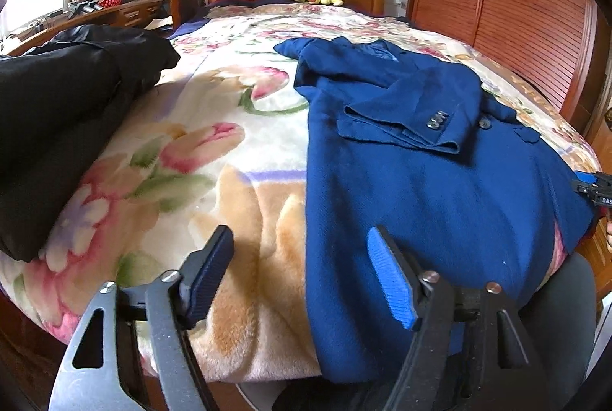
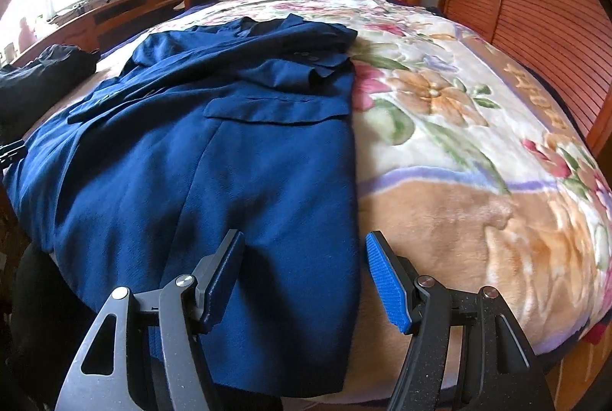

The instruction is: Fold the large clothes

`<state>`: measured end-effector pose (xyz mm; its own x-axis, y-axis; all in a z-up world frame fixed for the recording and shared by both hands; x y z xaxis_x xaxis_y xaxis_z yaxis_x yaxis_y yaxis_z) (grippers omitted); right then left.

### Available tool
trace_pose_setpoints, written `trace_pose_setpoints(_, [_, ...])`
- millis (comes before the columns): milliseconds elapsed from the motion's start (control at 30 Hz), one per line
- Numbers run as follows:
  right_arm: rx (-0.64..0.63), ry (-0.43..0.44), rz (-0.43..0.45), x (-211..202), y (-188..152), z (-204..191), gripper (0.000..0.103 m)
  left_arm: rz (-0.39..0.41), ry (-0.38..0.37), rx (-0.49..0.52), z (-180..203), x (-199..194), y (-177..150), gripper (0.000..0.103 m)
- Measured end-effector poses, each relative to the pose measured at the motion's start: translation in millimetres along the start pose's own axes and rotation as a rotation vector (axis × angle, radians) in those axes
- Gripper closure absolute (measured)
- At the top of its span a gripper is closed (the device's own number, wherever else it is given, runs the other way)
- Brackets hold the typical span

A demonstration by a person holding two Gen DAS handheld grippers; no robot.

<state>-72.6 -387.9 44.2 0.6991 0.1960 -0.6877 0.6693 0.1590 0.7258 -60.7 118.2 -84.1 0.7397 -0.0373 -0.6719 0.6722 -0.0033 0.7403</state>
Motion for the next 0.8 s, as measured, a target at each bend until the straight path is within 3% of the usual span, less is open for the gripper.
trace_pose_setpoints(467, [-0.025,0.039,-0.028,3.7,2.0,-7.4,0.056,0.013,-0.059,0.001,5.3,-7.6,-8.5,0.059])
trace_pose_setpoints(533, [-0.028,0.043,-0.029,4.3,2.4,-8.3,0.059,0.012,-0.065,0.002,6.8,-8.5,-8.7,0.067])
trace_pose_setpoints(633, [-0.031,0.060,-0.024,4.0,3.4,-11.4,0.070,0.006,-0.075,0.006,10.2,-10.0,-8.8,0.077])
trace_pose_setpoints(700, [-0.034,0.062,-0.016,3.5,4.4,-13.2,0.080,0.005,-0.063,0.010,12.1,-11.8,-7.1,0.090])
trace_pose_setpoints(767, [-0.027,0.069,0.001,1.1,5.7,-13.2,0.093,0.006,-0.070,0.014,14.0,-15.7,-5.3,0.095])
trace_pose_setpoints(800, [-0.024,0.073,0.013,-0.8,6.4,-13.0,0.094,0.012,-0.068,0.016,15.0,-18.6,-3.7,0.097])
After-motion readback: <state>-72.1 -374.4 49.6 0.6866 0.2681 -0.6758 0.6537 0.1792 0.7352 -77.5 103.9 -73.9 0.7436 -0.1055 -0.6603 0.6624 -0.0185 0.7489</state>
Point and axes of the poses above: each gripper's, at about its wrist camera, not at the fingertips, and x roughly the way its jaws point, z to its right, y to its top, the point moved 4 cm from there along x, roughly the way its jaws point, and after that the axes turned 4 degrees about y, right-handed, at the moved point
